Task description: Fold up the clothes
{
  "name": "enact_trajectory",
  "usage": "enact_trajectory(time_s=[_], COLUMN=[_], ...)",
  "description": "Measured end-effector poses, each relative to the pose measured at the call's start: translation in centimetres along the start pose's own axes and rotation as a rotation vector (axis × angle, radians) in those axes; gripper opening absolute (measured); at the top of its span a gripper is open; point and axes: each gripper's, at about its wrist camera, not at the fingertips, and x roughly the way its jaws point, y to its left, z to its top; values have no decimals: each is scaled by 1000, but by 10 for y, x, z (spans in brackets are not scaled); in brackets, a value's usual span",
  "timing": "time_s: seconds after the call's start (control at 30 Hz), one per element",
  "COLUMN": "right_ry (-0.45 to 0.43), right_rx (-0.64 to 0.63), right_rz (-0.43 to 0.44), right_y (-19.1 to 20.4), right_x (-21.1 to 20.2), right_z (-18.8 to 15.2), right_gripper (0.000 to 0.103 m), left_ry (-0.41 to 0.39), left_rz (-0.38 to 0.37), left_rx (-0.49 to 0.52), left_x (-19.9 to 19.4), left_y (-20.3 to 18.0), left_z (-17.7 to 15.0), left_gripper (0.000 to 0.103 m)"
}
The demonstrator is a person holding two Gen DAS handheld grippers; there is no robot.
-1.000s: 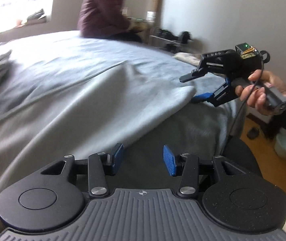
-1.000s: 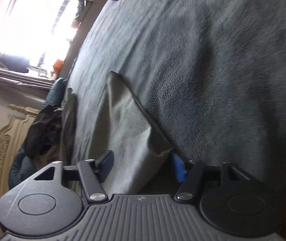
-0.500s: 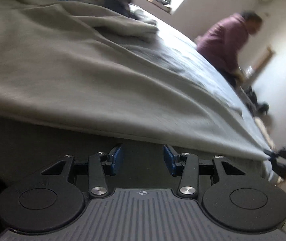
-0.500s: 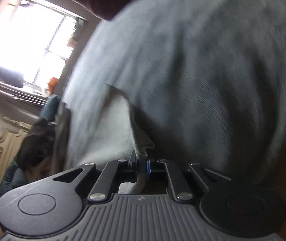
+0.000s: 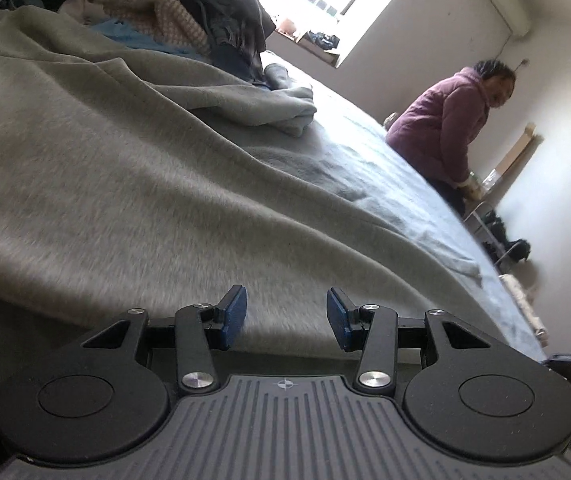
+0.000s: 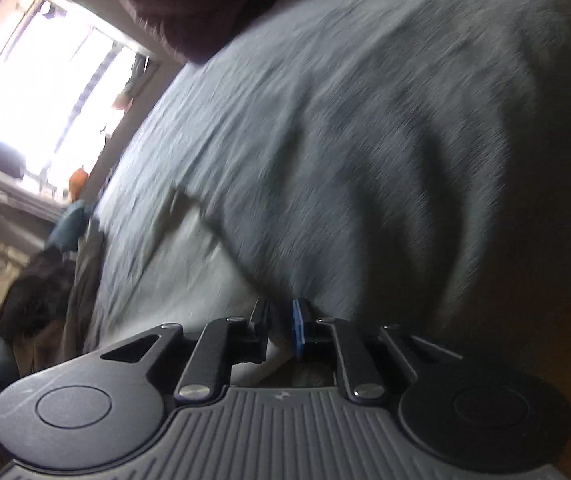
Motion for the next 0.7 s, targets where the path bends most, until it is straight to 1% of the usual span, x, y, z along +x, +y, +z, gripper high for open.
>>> enact_trajectory(time_s=[0.03, 0.1, 0.13, 0.23, 0.3, 0.33, 0.37, 0.43, 0.47, 0.53, 0.57, 0.6, 0.63, 0.67, 0.7], right_ry=[-36, -128, -156, -182, -143, -112, -80, -17, 47, 207, 253, 234, 214, 188, 151], right_rx=[-2, -65, -114, -309, -470, -560, -637, -745, -776, -850, -890, -937, -985, -1003, -966], right_rz=[-22, -89, -94, -35, 33, 53, 61, 66, 74, 87, 81, 50, 19, -14, -52], right_y=[0, 9, 20, 67, 108, 129, 148, 175, 183, 190, 191, 189, 187, 185, 182], right_x=[-6, -22, -27, -26, -6, 8, 23, 57, 75, 108, 122, 132, 142, 150, 156], right_z=[3, 11, 14, 18, 11, 7, 2, -5, -7, -15, -17, -17, -17, -11, 3], right_gripper=[22, 22, 22, 23, 27, 28, 28, 28, 28, 28, 25, 22, 22, 22, 19], left_ry=[11, 22, 23, 22, 7, -1, -7, -5, 1, 9, 9, 8, 8, 11, 14], left_rz=[9, 24, 31, 46, 56, 67, 79, 119, 135, 157, 161, 164, 167, 169, 171], left_rx=[6, 26, 42, 71, 92, 108, 124, 149, 157, 173, 181, 195, 208, 218, 227], left_x=[2, 1, -1, -5, -6, -6, -5, 1, 4, 8, 8, 8, 8, 8, 8], left_y=[0, 0, -1, -6, -10, -12, -14, -17, -18, -17, -17, -18, -18, -18, -18], left_z=[-2, -7, -10, -9, -5, -3, -1, -1, -2, -4, -5, -6, -7, -7, -7], left_gripper=[44, 44, 44, 44, 44, 44, 44, 44, 44, 44, 44, 44, 44, 44, 44])
